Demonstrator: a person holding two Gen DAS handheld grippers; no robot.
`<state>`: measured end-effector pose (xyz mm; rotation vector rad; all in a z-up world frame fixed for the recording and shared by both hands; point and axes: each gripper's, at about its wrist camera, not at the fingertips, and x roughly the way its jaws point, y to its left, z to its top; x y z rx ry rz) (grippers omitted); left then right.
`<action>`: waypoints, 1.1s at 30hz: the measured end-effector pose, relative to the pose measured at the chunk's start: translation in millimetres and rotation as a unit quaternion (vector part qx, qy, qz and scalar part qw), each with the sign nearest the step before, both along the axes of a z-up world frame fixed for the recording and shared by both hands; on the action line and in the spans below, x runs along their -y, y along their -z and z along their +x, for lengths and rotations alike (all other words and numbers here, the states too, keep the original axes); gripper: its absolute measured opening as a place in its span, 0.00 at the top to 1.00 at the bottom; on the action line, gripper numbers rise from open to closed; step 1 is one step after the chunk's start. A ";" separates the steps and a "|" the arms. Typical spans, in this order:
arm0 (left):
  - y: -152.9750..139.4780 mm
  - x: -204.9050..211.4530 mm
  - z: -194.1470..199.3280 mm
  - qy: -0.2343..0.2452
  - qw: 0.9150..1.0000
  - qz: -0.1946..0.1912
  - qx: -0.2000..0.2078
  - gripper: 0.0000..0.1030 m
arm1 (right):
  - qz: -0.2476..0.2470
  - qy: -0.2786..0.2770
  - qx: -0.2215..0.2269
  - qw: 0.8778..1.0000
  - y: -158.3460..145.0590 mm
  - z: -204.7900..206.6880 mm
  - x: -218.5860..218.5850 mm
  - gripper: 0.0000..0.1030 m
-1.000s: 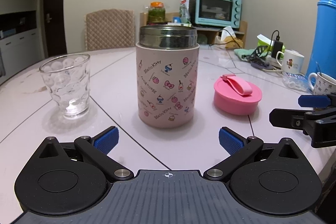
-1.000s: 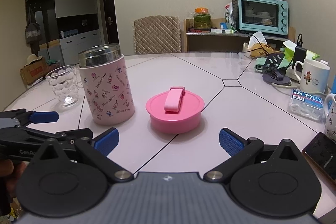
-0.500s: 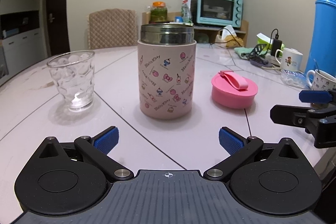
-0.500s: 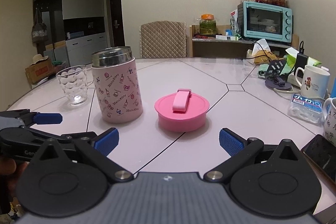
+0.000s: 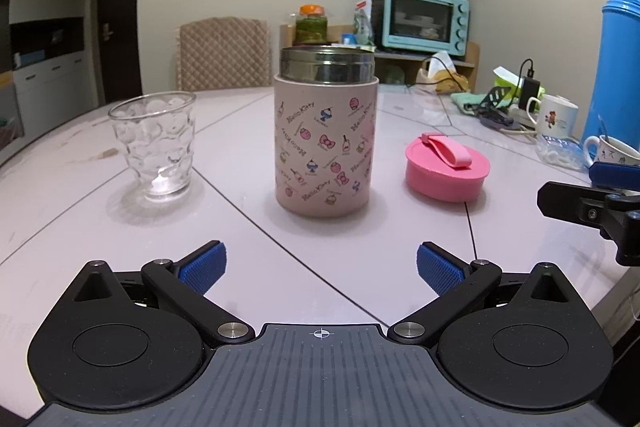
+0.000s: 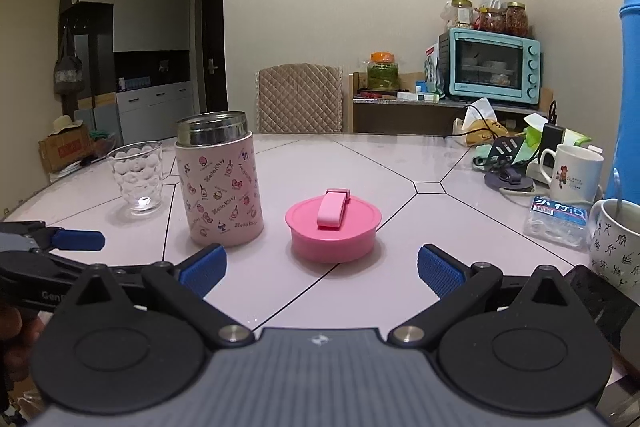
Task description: Unscrew bottle cap and pour
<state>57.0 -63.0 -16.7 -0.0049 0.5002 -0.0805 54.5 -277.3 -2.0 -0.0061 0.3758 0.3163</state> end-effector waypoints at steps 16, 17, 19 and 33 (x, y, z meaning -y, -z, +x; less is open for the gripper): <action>-0.1 4.9 -11.7 0.001 1.000 0.004 0.001 0.00 | -0.003 -0.003 -0.004 1.000 7.4 -10.1 7.4 0.00; 0.0 5.2 -12.3 0.000 1.000 0.005 0.001 0.00 | -0.003 -0.003 -0.004 1.000 7.5 -10.4 7.5 0.00; 0.2 5.6 -13.6 0.000 1.000 0.005 0.000 0.00 | -0.003 -0.004 -0.004 1.000 7.7 -11.0 7.5 0.00; -1.8 9.9 -21.4 -0.004 1.000 0.007 0.006 0.00 | -0.005 -0.008 -0.008 1.000 9.0 -15.5 7.9 0.00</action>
